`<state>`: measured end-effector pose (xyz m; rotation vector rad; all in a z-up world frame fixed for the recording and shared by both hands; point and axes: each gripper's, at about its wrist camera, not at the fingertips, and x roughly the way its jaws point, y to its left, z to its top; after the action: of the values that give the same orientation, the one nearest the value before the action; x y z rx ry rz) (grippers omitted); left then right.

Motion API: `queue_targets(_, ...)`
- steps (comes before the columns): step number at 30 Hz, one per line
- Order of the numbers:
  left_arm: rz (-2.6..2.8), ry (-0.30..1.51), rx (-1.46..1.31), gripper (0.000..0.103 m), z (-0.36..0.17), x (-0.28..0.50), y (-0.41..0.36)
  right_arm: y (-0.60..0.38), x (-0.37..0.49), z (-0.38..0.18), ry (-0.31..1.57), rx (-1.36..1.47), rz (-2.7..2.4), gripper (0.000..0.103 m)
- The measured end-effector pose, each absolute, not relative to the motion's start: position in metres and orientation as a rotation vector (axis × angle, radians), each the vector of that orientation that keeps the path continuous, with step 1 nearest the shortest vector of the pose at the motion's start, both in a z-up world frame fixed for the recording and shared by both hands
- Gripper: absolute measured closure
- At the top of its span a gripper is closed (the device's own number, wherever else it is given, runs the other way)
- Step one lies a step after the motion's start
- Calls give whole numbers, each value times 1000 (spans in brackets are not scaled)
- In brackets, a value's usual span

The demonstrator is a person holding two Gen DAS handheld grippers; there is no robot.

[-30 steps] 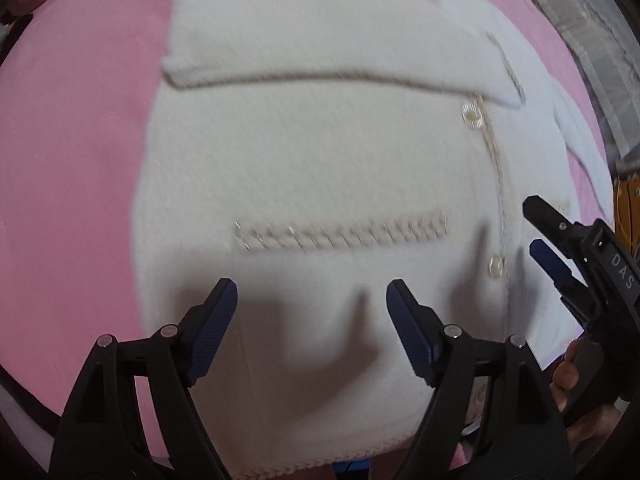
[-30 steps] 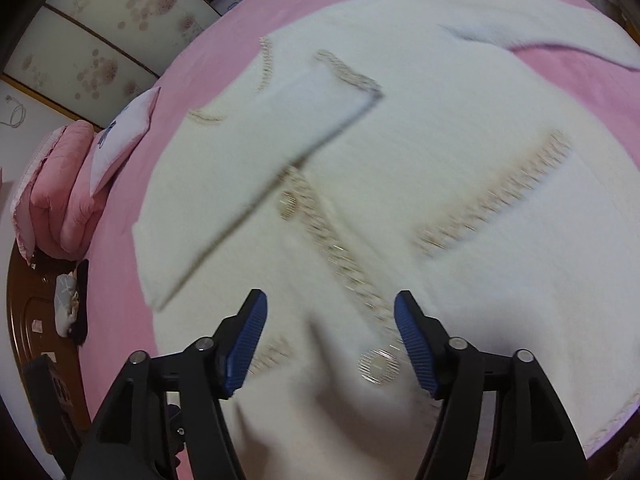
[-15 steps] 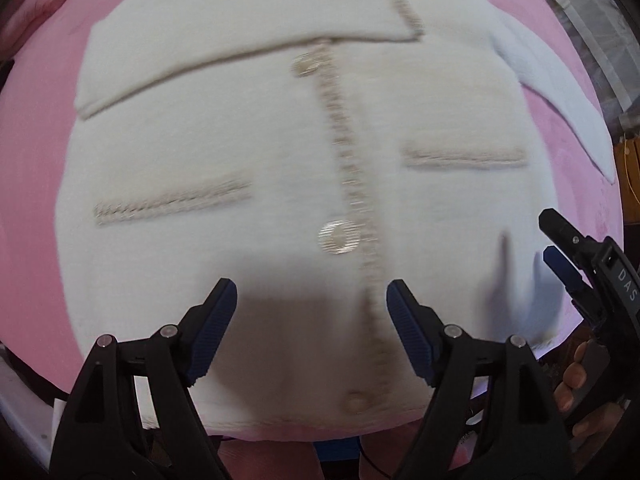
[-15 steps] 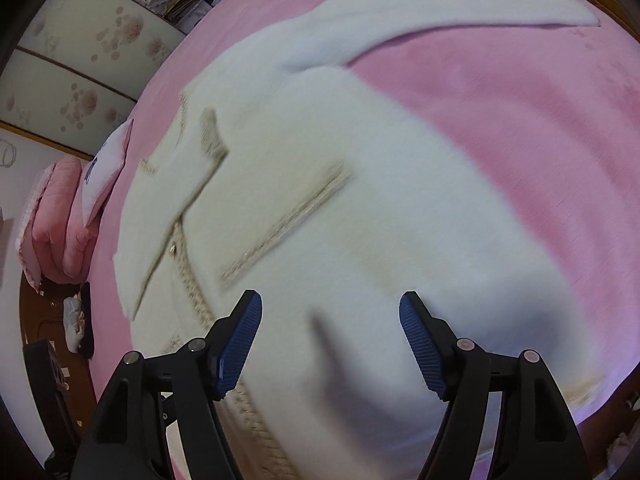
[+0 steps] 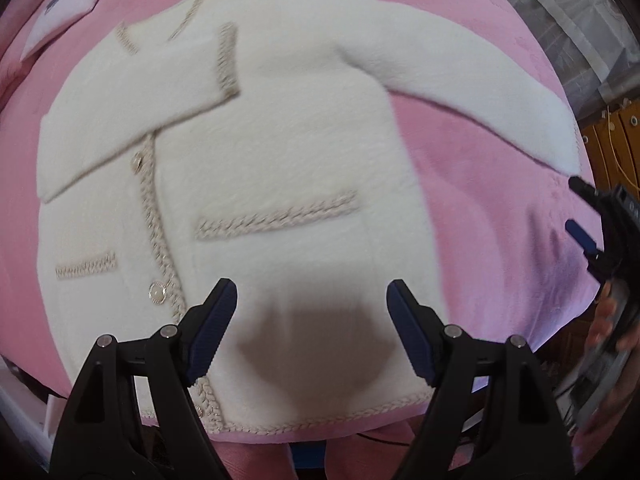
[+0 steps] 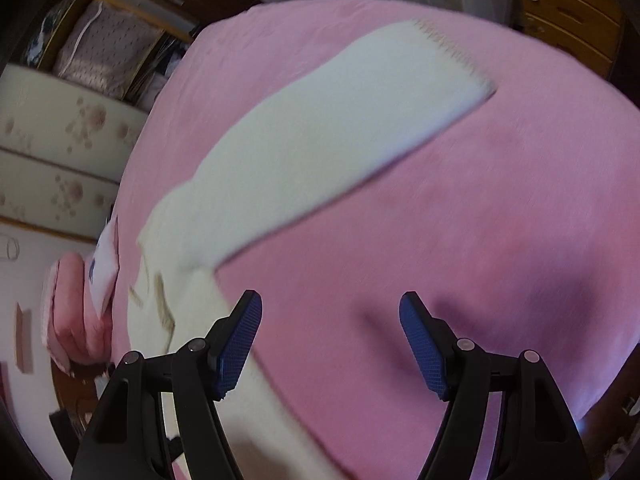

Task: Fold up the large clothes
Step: 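Grasp the other sleeve cuff with the right tool, then fold the held sleeve across the cardigan front with the right tool and release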

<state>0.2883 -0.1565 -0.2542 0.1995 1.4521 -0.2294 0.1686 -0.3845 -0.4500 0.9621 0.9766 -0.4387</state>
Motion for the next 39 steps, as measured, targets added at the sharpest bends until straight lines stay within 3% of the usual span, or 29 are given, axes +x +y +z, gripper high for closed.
queue_targets(8, -213, 1463, 280, 28, -258, 316, -188, -513, 164, -474, 844, 1100, -600, 34)
queue_targets(13, -171, 1467, 250, 28, -270, 337, -185, -553, 169, -501, 773, 1200, -648, 59)
queue_targets(17, -159, 1497, 176, 28, -276, 345, -175, -561, 173, -520, 709, 1213, -665, 71)
queue_targets(19, -153, 1509, 147, 28, -279, 347, -167, -555, 173, -525, 660, 1231, -671, 86)
queue_targets(21, -150, 1517, 112, 28, -281, 349, -159, -556, 173, -529, 611, 1264, -667, 92)
queue_targets(27, -116, 1494, 32, 28, -274, 355, -122, -545, 185, -501, 568, 1172, -668, 95)
queue_targets(39, -157, 1287, -33, 28, -216, 375, -7, -441, 272, -356, 468, 696, -579, 95)
